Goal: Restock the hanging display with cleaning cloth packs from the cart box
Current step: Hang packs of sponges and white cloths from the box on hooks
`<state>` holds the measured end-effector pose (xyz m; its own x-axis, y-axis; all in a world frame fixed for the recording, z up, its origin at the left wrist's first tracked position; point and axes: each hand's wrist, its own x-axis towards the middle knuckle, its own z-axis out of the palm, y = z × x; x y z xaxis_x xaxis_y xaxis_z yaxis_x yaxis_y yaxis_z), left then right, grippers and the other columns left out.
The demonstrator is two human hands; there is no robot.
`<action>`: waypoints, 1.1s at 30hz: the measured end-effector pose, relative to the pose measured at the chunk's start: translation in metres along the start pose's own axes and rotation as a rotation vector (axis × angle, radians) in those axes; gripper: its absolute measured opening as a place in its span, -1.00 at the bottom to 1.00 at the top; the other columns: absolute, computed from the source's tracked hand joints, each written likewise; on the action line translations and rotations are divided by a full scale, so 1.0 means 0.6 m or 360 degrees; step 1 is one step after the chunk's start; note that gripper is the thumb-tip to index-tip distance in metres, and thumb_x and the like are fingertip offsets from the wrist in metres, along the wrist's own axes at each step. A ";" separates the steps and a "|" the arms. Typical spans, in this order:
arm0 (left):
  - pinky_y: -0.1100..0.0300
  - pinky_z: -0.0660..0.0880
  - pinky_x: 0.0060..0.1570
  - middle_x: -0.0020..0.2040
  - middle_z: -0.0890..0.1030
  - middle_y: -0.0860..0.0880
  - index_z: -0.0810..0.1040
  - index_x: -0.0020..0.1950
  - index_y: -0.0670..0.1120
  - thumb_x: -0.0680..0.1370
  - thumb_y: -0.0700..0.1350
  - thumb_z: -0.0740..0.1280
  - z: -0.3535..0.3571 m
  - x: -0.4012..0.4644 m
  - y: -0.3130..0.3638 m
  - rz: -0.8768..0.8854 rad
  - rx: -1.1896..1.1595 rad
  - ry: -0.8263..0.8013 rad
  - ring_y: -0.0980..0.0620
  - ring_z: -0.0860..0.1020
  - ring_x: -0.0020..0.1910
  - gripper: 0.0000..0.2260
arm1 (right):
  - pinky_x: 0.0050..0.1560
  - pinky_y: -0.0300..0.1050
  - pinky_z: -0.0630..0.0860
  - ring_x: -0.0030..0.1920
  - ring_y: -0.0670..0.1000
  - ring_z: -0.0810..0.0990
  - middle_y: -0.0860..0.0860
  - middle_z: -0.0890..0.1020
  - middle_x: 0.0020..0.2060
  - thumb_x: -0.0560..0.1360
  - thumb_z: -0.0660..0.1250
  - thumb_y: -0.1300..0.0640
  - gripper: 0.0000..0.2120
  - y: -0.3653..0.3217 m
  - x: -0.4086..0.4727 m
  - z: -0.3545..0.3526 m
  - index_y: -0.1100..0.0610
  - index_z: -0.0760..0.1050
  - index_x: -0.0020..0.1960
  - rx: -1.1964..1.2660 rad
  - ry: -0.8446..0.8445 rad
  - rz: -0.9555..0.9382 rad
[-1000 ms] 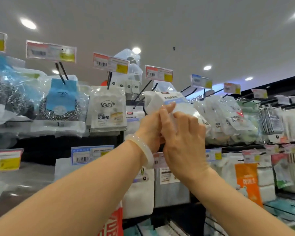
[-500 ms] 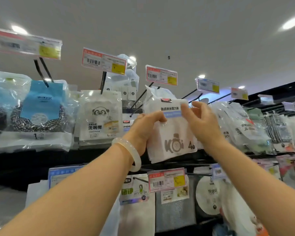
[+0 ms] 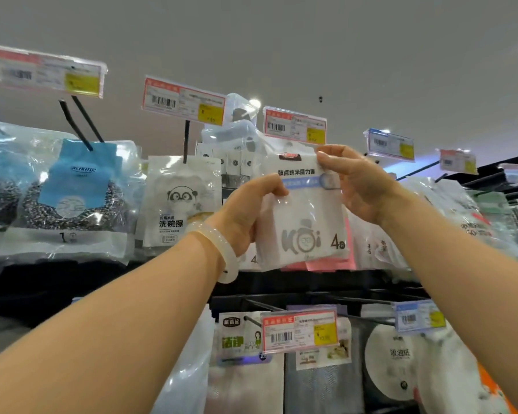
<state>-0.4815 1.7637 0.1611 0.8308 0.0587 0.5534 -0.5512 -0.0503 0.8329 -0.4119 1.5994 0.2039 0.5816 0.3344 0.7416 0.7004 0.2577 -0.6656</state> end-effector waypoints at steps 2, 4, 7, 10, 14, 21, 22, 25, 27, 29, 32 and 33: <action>-0.04 0.53 0.09 0.01 0.66 -0.13 0.53 0.06 -0.09 0.37 -0.10 0.26 0.005 0.007 0.001 0.0000 -0.0021 0.0008 -0.14 0.61 -0.01 -0.72 | 0.03 -0.02 0.55 0.06 0.07 0.59 0.03 0.63 -0.01 0.46 0.35 0.12 -0.81 0.001 0.003 -0.004 0.01 0.46 0.07 0.0079 -0.0042 -0.0021; -0.12 0.50 0.15 0.05 0.66 -0.14 0.54 0.07 -0.07 0.38 -0.09 0.25 0.011 0.011 0.002 -0.0006 -0.0037 0.0008 -0.16 0.61 0.06 -0.72 | -0.03 -0.03 0.58 0.05 0.09 0.61 0.06 0.62 -0.01 0.44 0.37 0.14 -0.74 0.002 0.004 -0.006 0.04 0.45 0.11 0.0120 -0.0074 -0.0008; -0.11 0.51 0.13 -0.04 0.67 -0.10 0.55 0.04 -0.05 0.40 -0.07 0.23 0.015 0.011 -0.001 -0.0025 -0.0059 0.0031 -0.15 0.63 -0.03 -0.74 | -0.04 -0.01 0.60 0.01 0.10 0.63 0.09 0.61 0.04 0.45 0.37 0.17 -0.70 0.008 0.006 -0.007 0.07 0.43 0.16 0.0124 -0.0122 0.0016; -0.02 0.57 -0.02 -0.07 0.65 -0.11 0.54 0.03 -0.06 0.43 -0.02 0.21 0.013 0.009 -0.005 -0.0062 -0.0076 0.0059 -0.12 0.62 -0.13 -0.75 | 0.18 0.12 0.52 0.11 0.14 0.59 0.10 0.58 0.12 0.46 0.37 0.14 -0.72 0.015 0.011 -0.004 0.04 0.45 0.16 0.0060 -0.0139 0.0032; -0.22 0.45 0.18 0.07 0.61 -0.23 0.52 0.12 -0.13 0.42 0.00 0.25 0.005 0.015 -0.016 -0.0081 -0.0019 0.0224 -0.23 0.59 0.02 -0.67 | 0.29 0.11 0.43 0.07 0.04 0.58 -0.02 0.58 0.03 0.48 0.35 0.08 -0.71 0.035 0.022 0.004 -0.03 0.45 0.18 -0.0062 -0.0212 0.0059; -0.30 0.44 0.17 0.18 0.56 -0.31 0.51 0.21 -0.18 0.43 -0.06 0.27 -0.002 0.026 -0.029 0.0002 -0.0090 0.0327 -0.31 0.54 0.15 -0.61 | 0.03 -0.08 0.58 -0.04 -0.02 0.62 0.00 0.60 0.03 0.43 0.39 0.09 -0.73 0.070 0.041 0.008 -0.09 0.48 0.11 0.0047 -0.0196 -0.0087; -0.27 0.46 0.15 0.17 0.57 -0.30 0.51 0.21 -0.17 0.44 -0.05 0.27 -0.004 0.029 -0.030 -0.0008 -0.0060 0.0344 -0.30 0.55 0.14 -0.62 | 0.05 -0.06 0.57 -0.01 0.00 0.61 0.02 0.60 0.04 0.43 0.40 0.08 -0.70 0.076 0.045 0.009 -0.07 0.47 0.14 0.0018 -0.0201 -0.0078; -0.21 0.55 0.03 0.17 0.55 -0.29 0.31 0.36 -0.14 0.44 -0.04 0.30 -0.007 0.041 -0.039 -0.0045 0.0031 0.0478 -0.28 0.59 0.08 -0.48 | 0.11 -0.02 0.50 0.00 0.00 0.60 -0.01 0.60 0.03 0.44 0.40 0.04 -0.65 0.092 0.057 0.017 -0.01 0.45 0.20 -0.0095 -0.0185 0.0026; -0.20 0.53 0.08 0.26 0.48 -0.24 0.08 0.48 0.02 0.42 -0.05 0.34 -0.010 0.050 -0.048 0.0047 0.0094 0.0612 -0.25 0.55 0.13 -0.30 | 0.07 -0.04 0.51 -0.02 -0.01 0.59 -0.02 0.58 0.02 0.44 0.40 0.03 -0.56 0.103 0.063 0.023 0.02 0.40 0.28 -0.0117 -0.0186 0.0106; -0.18 0.43 0.22 0.36 0.38 -0.19 -0.09 0.49 0.17 0.45 -0.06 0.33 -0.011 0.057 -0.059 0.0158 0.0283 0.0678 -0.18 0.47 0.22 -0.23 | -0.01 -0.07 0.55 0.00 -0.02 0.58 -0.01 0.55 0.06 0.44 0.41 0.06 -0.42 0.115 0.069 0.031 0.04 0.28 0.40 -0.0148 -0.0160 0.0142; -0.06 0.28 0.32 0.42 0.31 -0.12 -0.19 0.50 0.15 0.57 -0.07 0.23 -0.019 0.075 -0.078 0.0175 0.0742 0.0665 -0.05 0.38 0.24 -0.31 | 0.18 0.03 0.48 0.19 0.07 0.51 0.03 0.46 0.25 0.43 0.42 0.07 -0.24 0.145 0.071 0.046 0.01 0.07 0.49 -0.0540 -0.0032 -0.0067; -0.05 0.25 0.36 0.40 0.34 -0.13 -0.16 0.52 0.11 0.59 -0.10 0.19 -0.021 0.081 -0.084 0.0121 0.0818 0.0667 -0.06 0.37 0.27 -0.35 | 0.32 0.08 0.38 0.31 0.11 0.41 0.07 0.38 0.35 0.43 0.41 0.05 -0.24 0.157 0.069 0.051 -0.01 0.06 0.49 -0.0770 0.0008 -0.0200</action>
<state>-0.4142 1.7819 0.1460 0.6341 0.4133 0.6535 -0.4139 -0.5325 0.7384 -0.3346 1.6653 0.1697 0.4815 0.3230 0.8148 0.8762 -0.1549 -0.4564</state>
